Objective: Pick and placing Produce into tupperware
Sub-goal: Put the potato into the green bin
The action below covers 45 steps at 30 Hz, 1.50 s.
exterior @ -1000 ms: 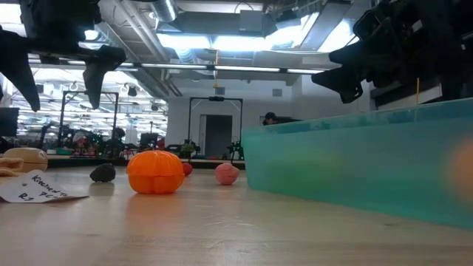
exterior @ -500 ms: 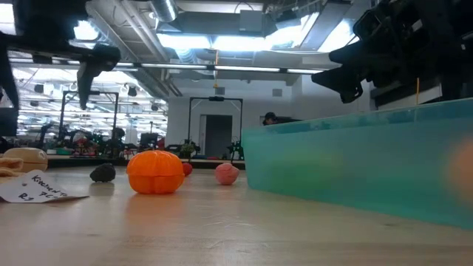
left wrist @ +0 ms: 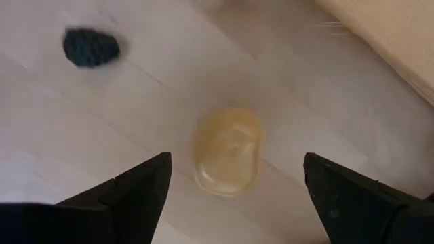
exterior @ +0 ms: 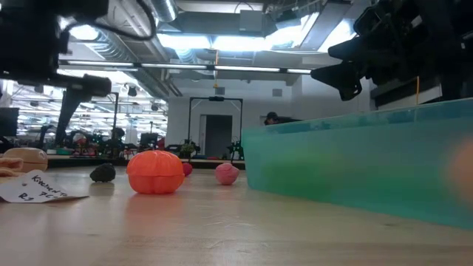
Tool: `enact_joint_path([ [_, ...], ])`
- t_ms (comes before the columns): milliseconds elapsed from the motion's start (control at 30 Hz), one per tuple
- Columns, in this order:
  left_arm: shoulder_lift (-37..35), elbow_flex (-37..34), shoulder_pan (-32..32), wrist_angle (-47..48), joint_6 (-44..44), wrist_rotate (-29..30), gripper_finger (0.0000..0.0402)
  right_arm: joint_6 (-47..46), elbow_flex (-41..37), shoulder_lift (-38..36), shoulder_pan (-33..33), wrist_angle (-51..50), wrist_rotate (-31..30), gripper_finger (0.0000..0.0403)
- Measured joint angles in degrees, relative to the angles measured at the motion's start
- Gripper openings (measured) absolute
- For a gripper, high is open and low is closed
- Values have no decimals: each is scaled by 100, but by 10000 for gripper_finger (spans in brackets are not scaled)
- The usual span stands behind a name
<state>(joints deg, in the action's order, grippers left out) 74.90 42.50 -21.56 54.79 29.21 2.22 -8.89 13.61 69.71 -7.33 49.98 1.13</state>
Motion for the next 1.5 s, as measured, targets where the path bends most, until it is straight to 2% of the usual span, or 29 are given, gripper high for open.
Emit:
enact_joint_path([
  [233,332,0,0,-69,-507,0,325,2,-2,0,0,0,0,278],
  [700,347,-20,31,-460,-329,-64,325,7,-1,0,0,-2,0,278],
  [1000,277,-555,68,-908,-322,-189,325,9,0,0,0,-4,0,278],
  [1167,149,-586,77,-1027,-323,-197,325,9,0,0,1,-4,0,278],
  [1500,168,-586,94,-1240,-683,-197,325,2,0,0,-9,7,0,278],
])
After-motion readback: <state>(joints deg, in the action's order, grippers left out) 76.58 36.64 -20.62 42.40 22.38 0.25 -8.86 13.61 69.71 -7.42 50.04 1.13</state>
